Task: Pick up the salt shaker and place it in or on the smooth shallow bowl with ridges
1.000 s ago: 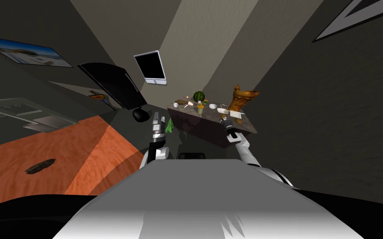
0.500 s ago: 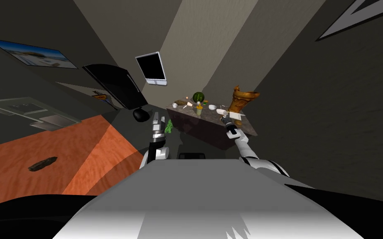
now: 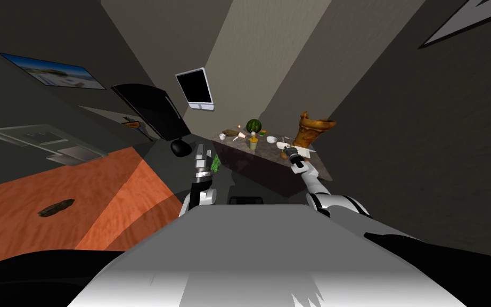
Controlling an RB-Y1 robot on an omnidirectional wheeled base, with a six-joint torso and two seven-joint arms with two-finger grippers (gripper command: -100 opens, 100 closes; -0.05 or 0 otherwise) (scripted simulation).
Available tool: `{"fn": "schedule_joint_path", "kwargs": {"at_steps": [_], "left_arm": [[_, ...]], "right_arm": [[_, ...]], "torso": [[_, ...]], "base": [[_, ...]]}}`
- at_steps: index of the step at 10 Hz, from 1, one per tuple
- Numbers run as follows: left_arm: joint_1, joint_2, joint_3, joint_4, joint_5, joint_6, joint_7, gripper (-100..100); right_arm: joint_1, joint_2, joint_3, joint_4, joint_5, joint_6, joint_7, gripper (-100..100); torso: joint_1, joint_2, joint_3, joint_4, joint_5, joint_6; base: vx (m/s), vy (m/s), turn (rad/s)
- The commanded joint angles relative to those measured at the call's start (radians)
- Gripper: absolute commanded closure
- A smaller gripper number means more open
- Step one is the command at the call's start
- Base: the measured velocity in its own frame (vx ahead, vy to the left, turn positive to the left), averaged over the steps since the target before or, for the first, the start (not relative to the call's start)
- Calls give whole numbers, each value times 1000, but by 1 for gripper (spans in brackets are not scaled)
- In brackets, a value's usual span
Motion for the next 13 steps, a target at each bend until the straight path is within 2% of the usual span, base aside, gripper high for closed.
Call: {"fn": "schedule_joint_path", "kwargs": {"at_steps": [1, 7, 11, 13], "left_arm": [[0, 0, 0, 0, 0, 0, 0, 0], [0, 0, 0, 0, 0, 0, 0, 0], [0, 0, 0, 0, 0, 0, 0, 0], [0, 0, 0, 0, 0, 0, 0, 0]], "right_arm": [[-31, -15, 15, 44, -7, 0, -6, 100], [-160, -87, 87, 227, -38, -10, -49, 100], [-220, -125, 132, 325, -54, -16, -80, 100], [-228, -125, 131, 339, -54, -21, -77, 100]], "torso": [[0, 0, 0, 0, 0, 0], [0, -3, -2, 0, 0, 0], [1, 0, 0, 1, 1, 1], [1, 0, 0, 1, 1, 1]], "base": [[57, -87, 27], [139, -115, 62], [118, -96, 48], [82, -71, 26]]}}
